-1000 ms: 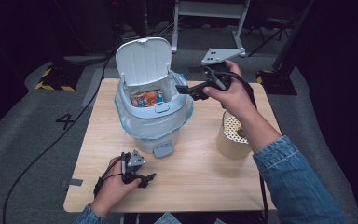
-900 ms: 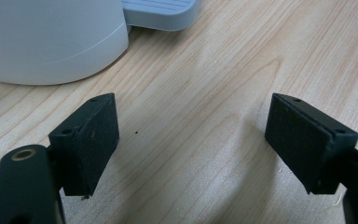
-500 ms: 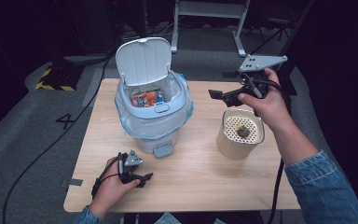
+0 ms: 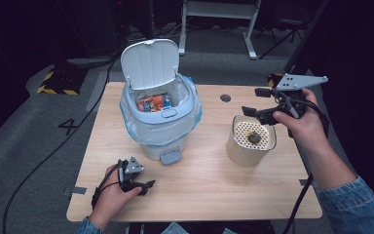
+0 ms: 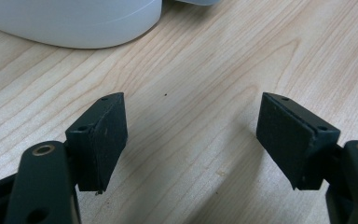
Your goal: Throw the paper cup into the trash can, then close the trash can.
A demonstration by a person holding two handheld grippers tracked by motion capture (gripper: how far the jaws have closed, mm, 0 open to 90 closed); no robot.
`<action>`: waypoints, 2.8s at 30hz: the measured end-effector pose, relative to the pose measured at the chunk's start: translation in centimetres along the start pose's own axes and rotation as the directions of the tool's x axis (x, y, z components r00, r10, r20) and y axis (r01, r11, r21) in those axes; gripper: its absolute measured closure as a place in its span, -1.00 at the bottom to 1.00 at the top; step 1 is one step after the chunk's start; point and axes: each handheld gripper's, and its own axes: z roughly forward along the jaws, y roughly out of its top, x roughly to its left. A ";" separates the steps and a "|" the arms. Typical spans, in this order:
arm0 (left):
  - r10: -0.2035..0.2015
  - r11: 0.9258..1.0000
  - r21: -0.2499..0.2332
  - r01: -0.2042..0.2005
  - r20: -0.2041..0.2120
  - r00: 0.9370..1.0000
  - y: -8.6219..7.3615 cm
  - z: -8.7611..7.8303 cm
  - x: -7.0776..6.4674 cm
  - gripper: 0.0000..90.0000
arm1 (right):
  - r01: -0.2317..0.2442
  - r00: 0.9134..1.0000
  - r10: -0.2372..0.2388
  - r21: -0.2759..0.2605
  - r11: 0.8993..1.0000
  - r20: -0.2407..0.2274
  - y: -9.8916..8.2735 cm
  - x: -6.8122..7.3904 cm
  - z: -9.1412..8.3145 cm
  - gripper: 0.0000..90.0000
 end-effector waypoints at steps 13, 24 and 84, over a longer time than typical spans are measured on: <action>-0.017 1.000 -0.014 0.016 -0.015 1.000 -0.9 -0.6 0.2 -0.43 | -0.048 0.999 0.048 0.032 0.998 -0.013 -6.9 -0.2 -3.3 -0.52; -0.007 0.999 -0.039 0.007 -0.015 1.000 -1.3 -0.6 0.5 -0.48 | -0.104 0.994 0.106 0.053 0.993 -0.037 -12.9 0.2 -4.4 -0.51; -0.069 0.991 -0.115 0.069 0.007 0.998 0.9 -3.3 2.2 -0.23 | -0.204 0.976 0.175 0.260 0.944 0.130 -29.0 1.5 1.1 -0.83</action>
